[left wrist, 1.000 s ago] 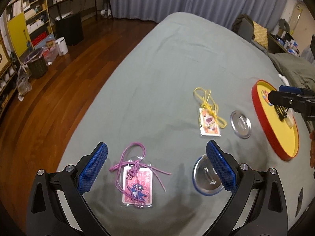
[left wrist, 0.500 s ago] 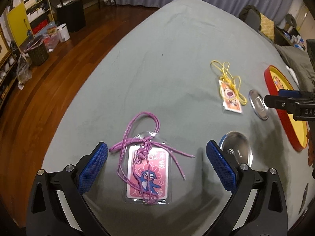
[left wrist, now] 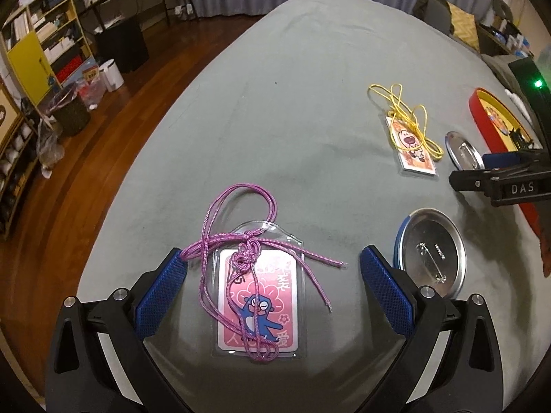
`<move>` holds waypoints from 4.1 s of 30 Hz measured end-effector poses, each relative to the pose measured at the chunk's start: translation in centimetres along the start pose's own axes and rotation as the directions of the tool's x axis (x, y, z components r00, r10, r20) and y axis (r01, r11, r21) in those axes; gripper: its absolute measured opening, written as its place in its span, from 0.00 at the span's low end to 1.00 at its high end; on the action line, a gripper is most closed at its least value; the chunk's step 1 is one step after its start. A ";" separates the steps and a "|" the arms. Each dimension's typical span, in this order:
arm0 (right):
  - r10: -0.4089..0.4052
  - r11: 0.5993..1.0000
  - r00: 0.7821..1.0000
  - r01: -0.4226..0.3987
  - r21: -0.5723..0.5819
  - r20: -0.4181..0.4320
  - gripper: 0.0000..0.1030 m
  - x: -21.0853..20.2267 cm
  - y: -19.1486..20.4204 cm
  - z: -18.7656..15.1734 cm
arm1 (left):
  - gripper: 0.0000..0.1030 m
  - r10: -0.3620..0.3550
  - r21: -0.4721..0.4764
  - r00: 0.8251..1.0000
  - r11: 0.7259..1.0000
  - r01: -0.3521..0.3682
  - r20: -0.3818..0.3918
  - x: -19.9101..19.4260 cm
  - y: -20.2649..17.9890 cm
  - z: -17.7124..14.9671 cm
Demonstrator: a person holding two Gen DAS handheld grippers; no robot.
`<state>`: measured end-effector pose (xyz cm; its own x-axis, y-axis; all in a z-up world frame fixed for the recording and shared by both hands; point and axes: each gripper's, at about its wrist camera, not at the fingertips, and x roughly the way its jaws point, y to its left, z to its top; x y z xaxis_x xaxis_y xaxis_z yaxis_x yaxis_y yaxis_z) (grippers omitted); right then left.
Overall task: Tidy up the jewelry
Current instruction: 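Move the left tool over the pink charm card while the right tool approaches the silver badge back, then close the left tool on the pink charm card while the right tool grips the silver badge back, then carry the pink charm card and silver badge back in both tools over the red tray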
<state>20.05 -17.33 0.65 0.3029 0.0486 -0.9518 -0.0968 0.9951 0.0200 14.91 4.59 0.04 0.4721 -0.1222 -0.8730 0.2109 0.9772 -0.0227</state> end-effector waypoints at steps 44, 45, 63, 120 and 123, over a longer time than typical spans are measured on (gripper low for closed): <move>0.054 0.998 0.997 -0.055 0.015 0.055 0.93 0.6 -3.1 -0.7 | 0.79 0.008 -0.005 0.999 1.000 -0.008 0.038 -0.8 0.7 -0.8; 0.055 0.998 0.997 -0.056 0.015 0.057 0.92 0.5 -3.1 -0.8 | 0.78 0.009 -0.009 0.999 1.000 -0.009 0.039 -0.8 0.8 -0.8; 0.030 0.999 0.996 -0.031 0.010 0.088 0.68 -0.4 -2.7 -0.6 | 0.51 0.033 -0.040 0.998 0.999 -0.031 0.044 -1.7 1.3 -0.8; 0.046 0.998 0.959 -0.053 0.020 0.281 0.68 -11.7 -4.8 -0.5 | 0.45 0.024 -0.025 0.981 0.999 -0.020 0.193 -12.3 -1.9 4.5; 0.044 0.999 0.951 -0.050 0.014 0.306 0.68 -13.5 -5.2 -0.7 | 0.45 0.010 -0.012 0.977 1.000 -0.007 0.215 -13.5 -2.8 5.4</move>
<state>15.78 -23.18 13.14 0.5742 0.1160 -0.8105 -0.0987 0.9925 0.0721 12.53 2.52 14.53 0.6468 -0.1472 -0.7483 0.1970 0.9801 -0.0226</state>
